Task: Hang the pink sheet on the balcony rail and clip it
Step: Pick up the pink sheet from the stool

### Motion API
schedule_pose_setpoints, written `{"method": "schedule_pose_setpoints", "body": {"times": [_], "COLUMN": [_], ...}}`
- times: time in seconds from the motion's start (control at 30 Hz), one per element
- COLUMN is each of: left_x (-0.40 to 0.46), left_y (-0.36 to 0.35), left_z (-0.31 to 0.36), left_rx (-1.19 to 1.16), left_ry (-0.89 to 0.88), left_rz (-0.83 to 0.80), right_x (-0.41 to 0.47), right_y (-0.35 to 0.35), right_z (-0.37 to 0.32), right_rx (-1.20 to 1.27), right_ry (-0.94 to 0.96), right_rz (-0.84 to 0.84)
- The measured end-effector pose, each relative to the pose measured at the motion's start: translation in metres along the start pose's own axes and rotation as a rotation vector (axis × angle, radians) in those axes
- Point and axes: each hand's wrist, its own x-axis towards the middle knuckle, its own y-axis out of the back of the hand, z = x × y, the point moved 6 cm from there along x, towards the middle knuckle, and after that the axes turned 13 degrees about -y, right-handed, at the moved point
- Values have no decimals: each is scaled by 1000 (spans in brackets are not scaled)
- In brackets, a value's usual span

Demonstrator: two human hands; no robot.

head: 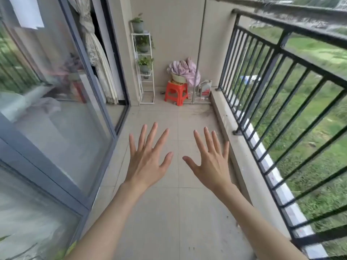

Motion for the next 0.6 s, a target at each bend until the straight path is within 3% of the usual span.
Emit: {"method": "schedule_pose_setpoints", "body": {"times": [0.27, 0.6], "left_x": [50, 237], "left_y": [-91, -141], "left_z": [-70, -201], "left_rx": [16, -16], "left_ry": [105, 99], "left_rz": [-136, -92], "right_x": [91, 313], "right_y": [-78, -120], "right_z": [27, 19], "right_rx": [-84, -92], "right_ry": [-32, -72], "right_rz": [-153, -112]}}
